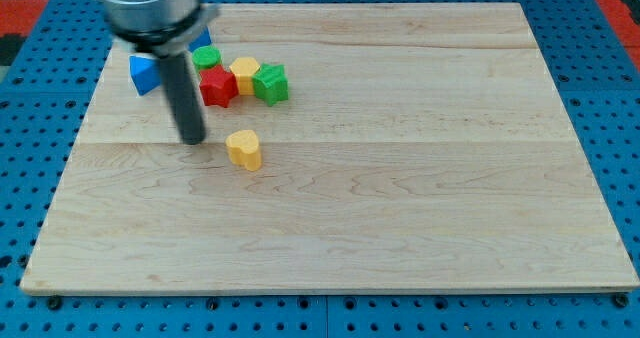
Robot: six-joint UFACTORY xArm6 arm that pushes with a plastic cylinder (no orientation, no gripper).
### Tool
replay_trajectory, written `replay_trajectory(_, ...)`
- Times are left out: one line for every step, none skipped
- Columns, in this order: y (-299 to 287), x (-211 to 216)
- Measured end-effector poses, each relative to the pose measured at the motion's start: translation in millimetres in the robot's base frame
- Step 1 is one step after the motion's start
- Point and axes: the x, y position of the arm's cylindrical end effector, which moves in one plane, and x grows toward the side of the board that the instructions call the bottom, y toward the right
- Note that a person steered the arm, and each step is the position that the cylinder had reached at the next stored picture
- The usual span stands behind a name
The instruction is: Move the heart towards the bottom right
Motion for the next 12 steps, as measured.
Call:
replay_trajectory(66.6, 16.7)
replay_trajectory(153.4, -12.2)
replay_trajectory(247.3, 6.7)
replay_trajectory(269.4, 48.8)
replay_trajectory(181.2, 18.0)
replay_trajectory(189.1, -10.0)
replay_trajectory(177.3, -34.4)
replay_trajectory(120.2, -6.4)
replay_trajectory(140.3, 18.5)
replay_trajectory(131.9, 36.4)
replay_trajectory(118.0, -20.0)
replay_trajectory(72.2, -29.0)
